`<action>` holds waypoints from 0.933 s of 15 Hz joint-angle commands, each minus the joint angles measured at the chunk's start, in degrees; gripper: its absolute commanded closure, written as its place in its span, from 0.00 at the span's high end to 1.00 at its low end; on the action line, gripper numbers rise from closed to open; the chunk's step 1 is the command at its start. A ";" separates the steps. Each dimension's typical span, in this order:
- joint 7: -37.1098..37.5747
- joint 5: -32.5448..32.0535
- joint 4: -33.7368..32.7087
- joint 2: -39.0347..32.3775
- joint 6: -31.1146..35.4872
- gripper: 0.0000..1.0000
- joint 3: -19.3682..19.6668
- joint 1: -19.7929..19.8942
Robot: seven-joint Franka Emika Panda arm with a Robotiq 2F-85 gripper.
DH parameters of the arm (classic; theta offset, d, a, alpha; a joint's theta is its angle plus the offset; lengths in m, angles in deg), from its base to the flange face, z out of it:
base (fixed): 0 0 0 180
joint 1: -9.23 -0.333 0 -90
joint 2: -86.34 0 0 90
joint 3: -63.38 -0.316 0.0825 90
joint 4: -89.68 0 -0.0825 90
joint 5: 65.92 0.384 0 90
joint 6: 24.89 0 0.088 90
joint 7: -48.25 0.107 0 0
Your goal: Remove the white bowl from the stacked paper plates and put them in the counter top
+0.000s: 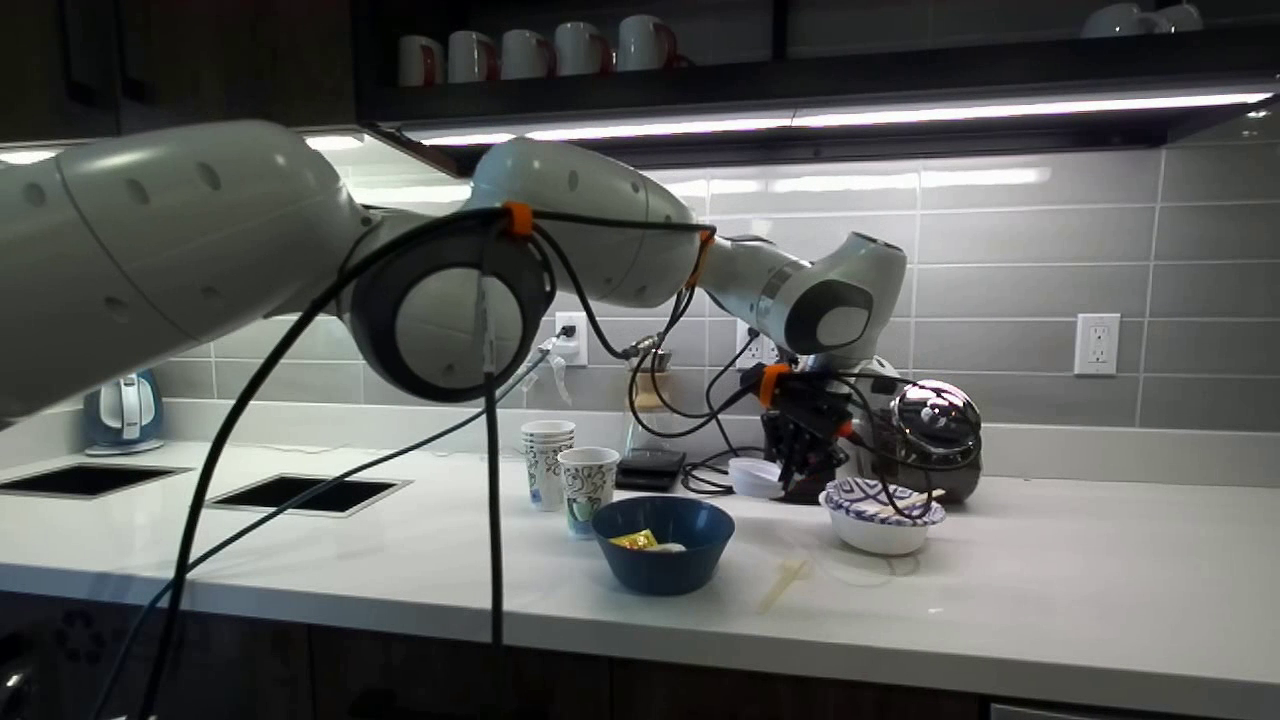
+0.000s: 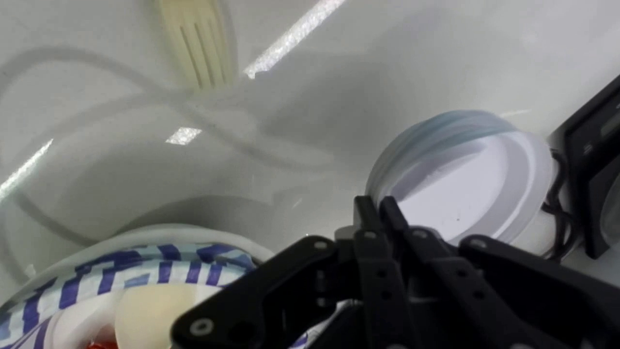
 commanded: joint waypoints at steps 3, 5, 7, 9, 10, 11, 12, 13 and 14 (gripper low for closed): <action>-1.97 -0.86 -0.75 -2.39 1.02 0.01 0.34 -0.59; -2.38 -1.14 -0.78 -2.79 1.59 0.01 0.56 -0.82; -2.49 -1.31 -0.73 -2.86 2.00 0.30 0.81 -1.10; -2.68 -1.54 -0.59 -2.55 2.17 0.38 1.02 -1.39; -2.57 -1.62 -0.43 -2.18 1.62 0.44 1.08 -1.50; -2.59 -2.03 -0.33 -1.88 1.80 0.52 1.38 -1.78; -2.80 -2.15 -0.10 -1.03 1.60 0.58 1.28 -1.96; -2.65 -2.40 0.11 -0.11 1.71 0.66 1.33 -2.21; -2.54 -2.58 0.27 0.71 1.86 0.72 1.30 -2.41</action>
